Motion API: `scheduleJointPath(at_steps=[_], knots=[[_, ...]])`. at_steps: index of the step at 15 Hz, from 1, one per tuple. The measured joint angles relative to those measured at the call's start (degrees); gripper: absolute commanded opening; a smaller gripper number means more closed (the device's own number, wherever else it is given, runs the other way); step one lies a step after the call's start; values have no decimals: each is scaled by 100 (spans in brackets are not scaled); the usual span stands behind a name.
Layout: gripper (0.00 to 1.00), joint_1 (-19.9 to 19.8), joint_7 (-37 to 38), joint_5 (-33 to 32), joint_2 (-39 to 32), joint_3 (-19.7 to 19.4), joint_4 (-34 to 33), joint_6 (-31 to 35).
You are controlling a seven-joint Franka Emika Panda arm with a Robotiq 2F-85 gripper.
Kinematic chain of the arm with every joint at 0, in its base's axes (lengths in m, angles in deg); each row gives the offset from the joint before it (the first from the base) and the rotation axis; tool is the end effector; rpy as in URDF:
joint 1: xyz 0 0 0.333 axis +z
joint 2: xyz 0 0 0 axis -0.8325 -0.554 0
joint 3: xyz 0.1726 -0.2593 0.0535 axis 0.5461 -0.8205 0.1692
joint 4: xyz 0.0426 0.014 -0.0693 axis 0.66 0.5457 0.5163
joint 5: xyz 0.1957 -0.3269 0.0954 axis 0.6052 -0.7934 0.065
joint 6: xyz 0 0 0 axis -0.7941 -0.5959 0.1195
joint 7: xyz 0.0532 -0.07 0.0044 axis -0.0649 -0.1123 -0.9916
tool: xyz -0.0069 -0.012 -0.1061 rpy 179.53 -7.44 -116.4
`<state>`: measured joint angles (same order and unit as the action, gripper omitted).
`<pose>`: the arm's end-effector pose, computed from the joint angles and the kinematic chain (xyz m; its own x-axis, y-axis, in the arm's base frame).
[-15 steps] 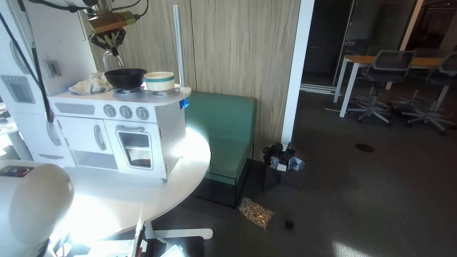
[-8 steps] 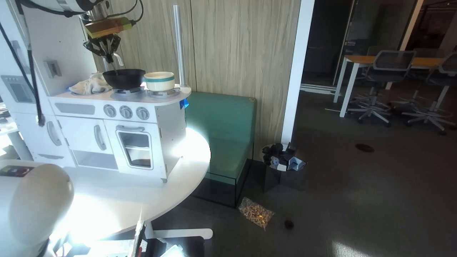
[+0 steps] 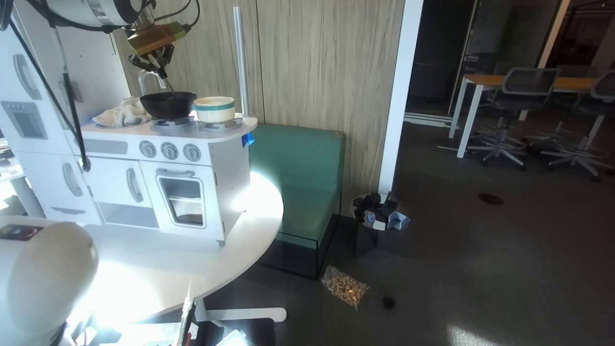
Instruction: Pour the contents of the white bowl into the pot then stir inside the pot
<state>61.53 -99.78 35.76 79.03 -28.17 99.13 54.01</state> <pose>0.6074 0.0918 0.5757 0.5474 0.7062 0.4491 0.6018 -0.7050 0.3752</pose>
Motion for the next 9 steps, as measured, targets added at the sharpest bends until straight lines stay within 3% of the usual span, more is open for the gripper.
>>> scheduleJointPath(at_steps=[4, 9], knots=[[2, -62, 126, -199, 36, -4, 14, -176], [2, 13, -230, -157, 108, 183, 50, -980]])
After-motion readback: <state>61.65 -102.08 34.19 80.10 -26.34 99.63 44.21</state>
